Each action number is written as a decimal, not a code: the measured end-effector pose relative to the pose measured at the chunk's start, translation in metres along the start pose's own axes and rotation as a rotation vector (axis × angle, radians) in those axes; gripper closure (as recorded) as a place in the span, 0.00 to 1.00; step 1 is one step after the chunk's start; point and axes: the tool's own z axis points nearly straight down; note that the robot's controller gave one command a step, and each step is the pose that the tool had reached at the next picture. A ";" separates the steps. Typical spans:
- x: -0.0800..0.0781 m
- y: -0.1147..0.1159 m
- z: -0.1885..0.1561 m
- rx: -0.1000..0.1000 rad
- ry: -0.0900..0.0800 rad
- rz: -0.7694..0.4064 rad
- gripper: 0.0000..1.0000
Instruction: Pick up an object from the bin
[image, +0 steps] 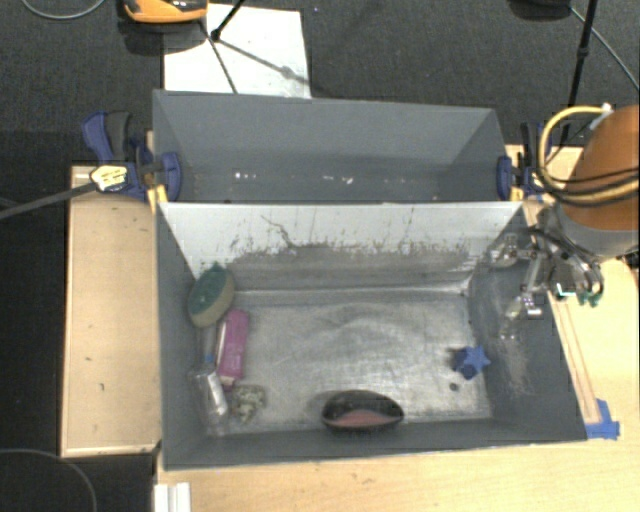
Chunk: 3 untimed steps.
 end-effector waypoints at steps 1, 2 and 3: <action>0.046 -0.008 0.123 0.001 -0.009 0.010 0.00; 0.075 -0.008 0.092 0.000 -0.005 0.221 0.00; 0.068 -0.010 0.092 0.000 -0.009 0.380 0.00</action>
Offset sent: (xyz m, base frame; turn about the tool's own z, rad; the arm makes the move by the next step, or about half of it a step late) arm -0.0470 -0.0075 -0.1224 0.0016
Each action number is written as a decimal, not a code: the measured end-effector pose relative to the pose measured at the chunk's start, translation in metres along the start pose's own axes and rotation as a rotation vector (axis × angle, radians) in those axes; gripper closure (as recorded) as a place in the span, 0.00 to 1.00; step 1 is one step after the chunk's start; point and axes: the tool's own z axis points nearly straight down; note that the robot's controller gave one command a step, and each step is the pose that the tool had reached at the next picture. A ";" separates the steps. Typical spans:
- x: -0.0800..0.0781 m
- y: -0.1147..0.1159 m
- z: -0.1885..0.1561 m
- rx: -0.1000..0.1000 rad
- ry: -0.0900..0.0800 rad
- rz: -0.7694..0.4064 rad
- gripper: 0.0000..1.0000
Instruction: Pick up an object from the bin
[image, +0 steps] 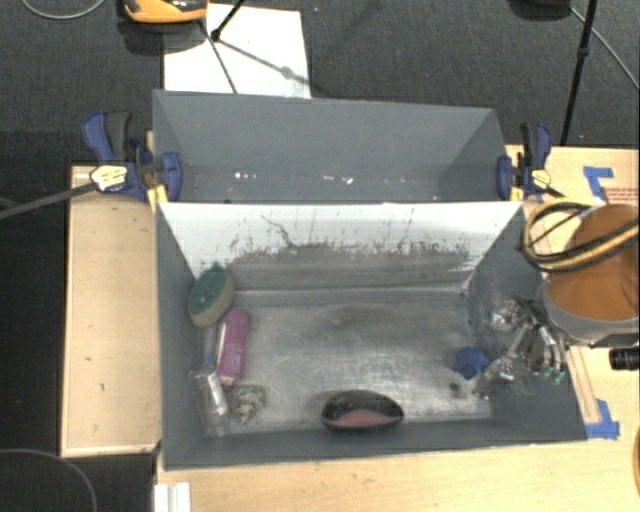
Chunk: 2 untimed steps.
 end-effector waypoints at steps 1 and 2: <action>0.003 0.004 0.029 -0.005 0.005 0.093 0.00; 0.016 0.006 0.028 -0.010 0.003 0.241 0.00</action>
Offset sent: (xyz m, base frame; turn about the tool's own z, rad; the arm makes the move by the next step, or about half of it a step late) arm -0.0026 0.0018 -0.0303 0.0983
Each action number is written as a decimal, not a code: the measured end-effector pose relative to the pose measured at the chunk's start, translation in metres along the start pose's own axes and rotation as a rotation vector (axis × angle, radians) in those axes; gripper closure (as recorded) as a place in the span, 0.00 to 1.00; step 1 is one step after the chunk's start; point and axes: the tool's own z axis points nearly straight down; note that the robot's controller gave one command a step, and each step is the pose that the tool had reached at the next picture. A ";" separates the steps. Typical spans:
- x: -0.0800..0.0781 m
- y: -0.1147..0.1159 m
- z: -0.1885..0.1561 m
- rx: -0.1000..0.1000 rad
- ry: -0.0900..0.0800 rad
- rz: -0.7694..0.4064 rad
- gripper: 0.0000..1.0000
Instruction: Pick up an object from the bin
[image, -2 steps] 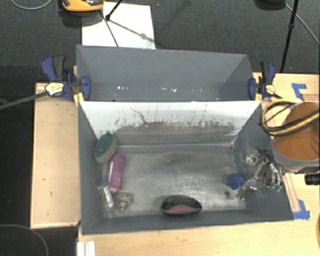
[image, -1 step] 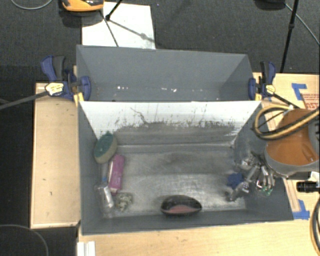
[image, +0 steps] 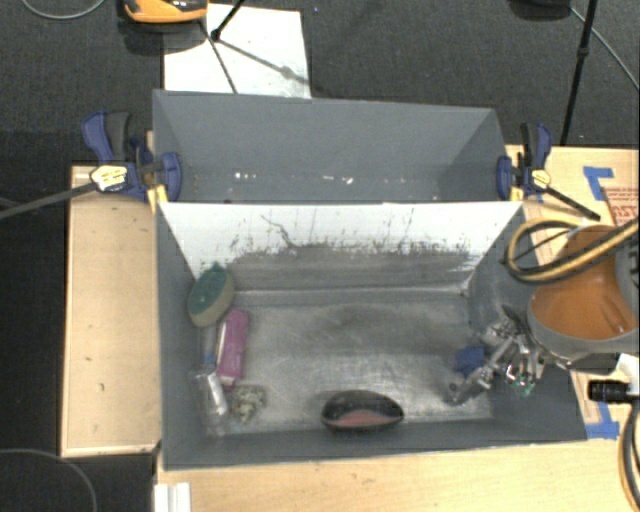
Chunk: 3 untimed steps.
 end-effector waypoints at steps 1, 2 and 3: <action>-0.002 -0.005 -0.002 0.006 -0.005 0.003 1.00; -0.003 -0.004 -0.026 0.009 -0.004 -0.006 1.00; -0.004 -0.003 -0.047 0.009 -0.005 -0.015 1.00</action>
Offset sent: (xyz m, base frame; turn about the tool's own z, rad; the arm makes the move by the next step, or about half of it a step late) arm 0.0000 0.0000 0.0000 0.0000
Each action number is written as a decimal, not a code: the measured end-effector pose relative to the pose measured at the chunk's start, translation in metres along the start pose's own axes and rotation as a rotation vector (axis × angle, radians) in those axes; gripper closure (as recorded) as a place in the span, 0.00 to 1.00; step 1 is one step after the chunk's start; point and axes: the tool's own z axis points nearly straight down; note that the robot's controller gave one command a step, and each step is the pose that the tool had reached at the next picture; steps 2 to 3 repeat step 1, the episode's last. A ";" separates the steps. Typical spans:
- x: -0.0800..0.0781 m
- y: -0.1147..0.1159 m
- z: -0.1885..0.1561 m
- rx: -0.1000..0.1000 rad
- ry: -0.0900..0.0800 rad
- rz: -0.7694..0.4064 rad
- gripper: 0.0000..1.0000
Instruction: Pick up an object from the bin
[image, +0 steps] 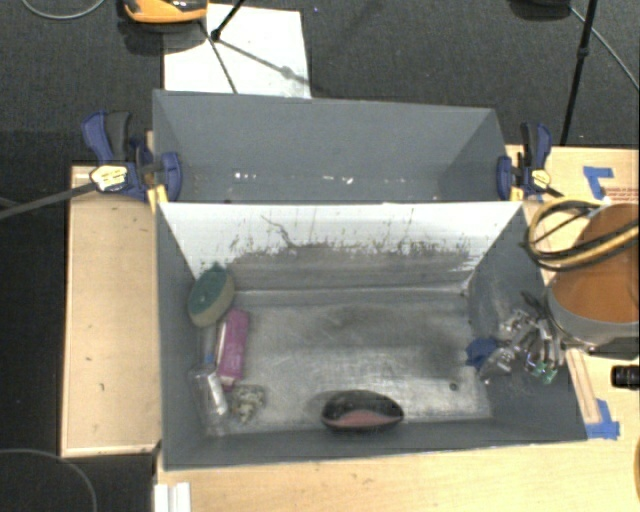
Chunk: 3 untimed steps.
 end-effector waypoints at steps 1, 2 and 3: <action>-0.001 0.000 -0.010 0.000 -0.001 -0.007 1.00; -0.001 0.000 -0.010 0.000 -0.001 -0.007 1.00; -0.001 0.000 -0.010 0.000 -0.001 -0.007 1.00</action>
Offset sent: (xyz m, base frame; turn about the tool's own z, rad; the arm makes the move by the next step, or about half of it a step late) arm 0.0000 0.0000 0.0094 0.0000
